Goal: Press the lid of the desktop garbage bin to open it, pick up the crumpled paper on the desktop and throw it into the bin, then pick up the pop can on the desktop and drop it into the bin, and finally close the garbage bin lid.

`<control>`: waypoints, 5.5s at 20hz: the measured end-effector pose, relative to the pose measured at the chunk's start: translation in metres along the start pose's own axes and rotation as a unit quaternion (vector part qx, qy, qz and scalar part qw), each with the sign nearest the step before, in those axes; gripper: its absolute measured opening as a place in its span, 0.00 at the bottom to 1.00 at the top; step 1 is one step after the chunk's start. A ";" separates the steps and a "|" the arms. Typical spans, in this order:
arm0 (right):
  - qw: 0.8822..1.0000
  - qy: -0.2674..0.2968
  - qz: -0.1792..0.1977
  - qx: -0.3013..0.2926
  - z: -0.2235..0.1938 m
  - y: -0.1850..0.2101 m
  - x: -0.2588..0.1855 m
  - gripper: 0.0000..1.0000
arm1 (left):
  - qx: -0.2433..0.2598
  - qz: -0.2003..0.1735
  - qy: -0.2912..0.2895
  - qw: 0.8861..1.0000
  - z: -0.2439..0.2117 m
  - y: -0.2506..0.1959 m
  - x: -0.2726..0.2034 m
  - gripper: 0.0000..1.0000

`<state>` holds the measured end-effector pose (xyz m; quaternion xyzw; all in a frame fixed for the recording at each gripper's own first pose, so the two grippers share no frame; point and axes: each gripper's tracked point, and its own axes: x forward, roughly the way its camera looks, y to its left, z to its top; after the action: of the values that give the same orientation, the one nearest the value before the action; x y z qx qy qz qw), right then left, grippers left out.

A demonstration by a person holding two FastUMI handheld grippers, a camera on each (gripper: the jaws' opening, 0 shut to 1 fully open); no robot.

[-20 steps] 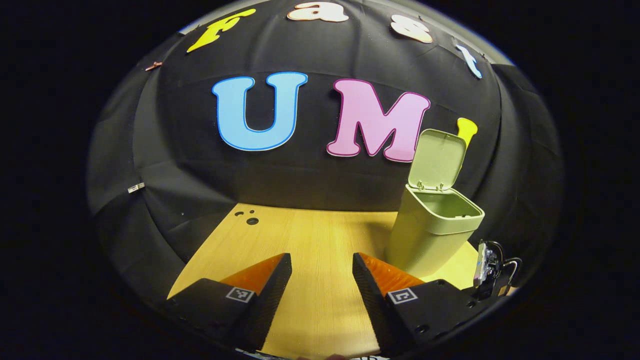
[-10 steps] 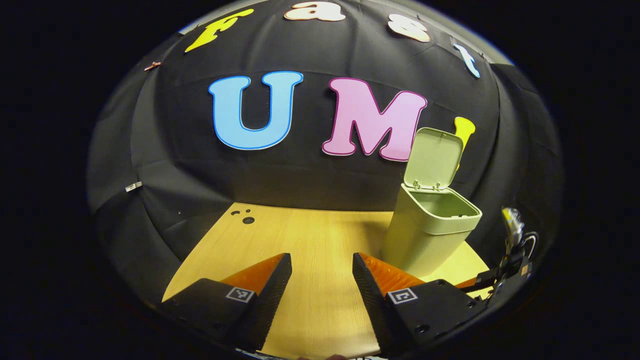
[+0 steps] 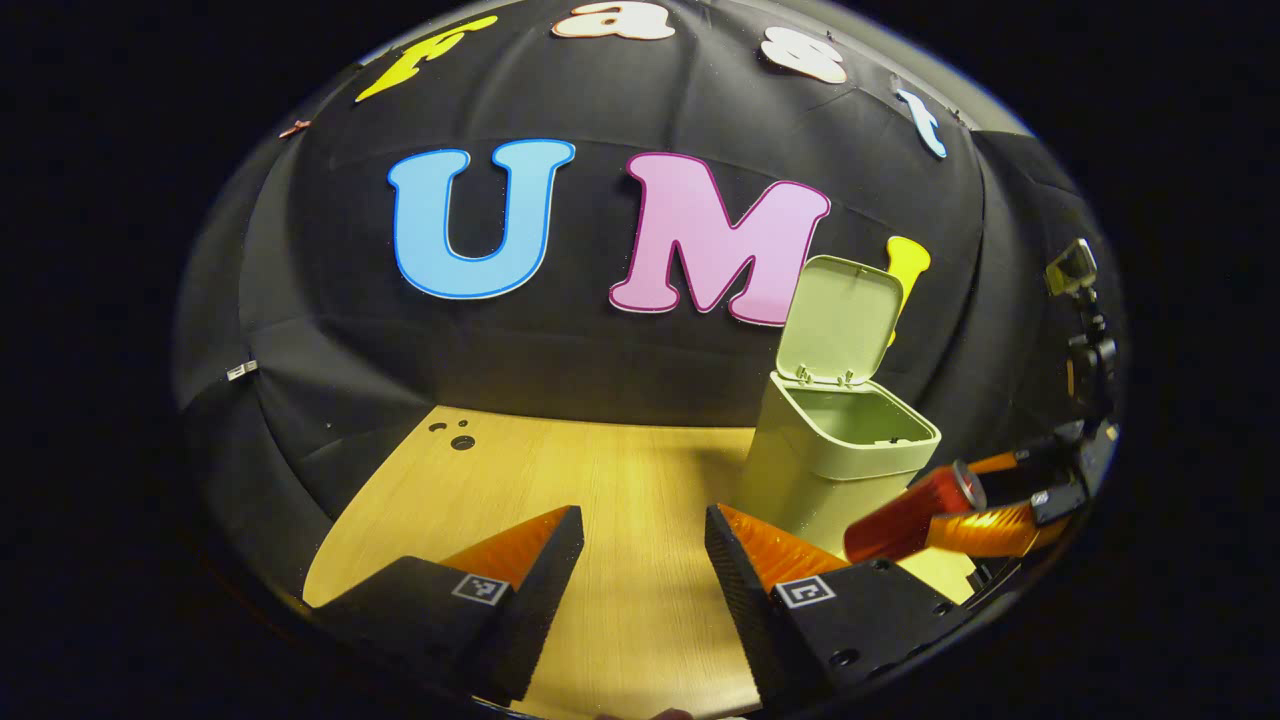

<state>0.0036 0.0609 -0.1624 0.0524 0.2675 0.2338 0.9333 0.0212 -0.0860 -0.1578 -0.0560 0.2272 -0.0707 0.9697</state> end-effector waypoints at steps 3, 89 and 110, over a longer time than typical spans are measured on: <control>0.999 -0.034 -0.012 0.001 0.037 -0.014 -0.002 0.86 | 0.003 -0.008 0.000 1.000 0.001 -0.007 0.003 0.82; 0.969 -0.184 -0.161 0.041 0.246 -0.205 0.072 0.98 | -0.015 0.040 0.009 0.999 -0.010 0.015 -0.027 0.82; 0.987 -0.083 -0.129 0.045 0.117 -0.150 0.070 0.99 | -0.016 0.022 0.013 1.000 -0.012 0.015 -0.012 0.82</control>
<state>0.1789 -0.0364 -0.1298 0.0786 0.2039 0.0939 0.9713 0.0072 -0.0702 -0.1651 -0.0661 0.2417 -0.0466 0.9670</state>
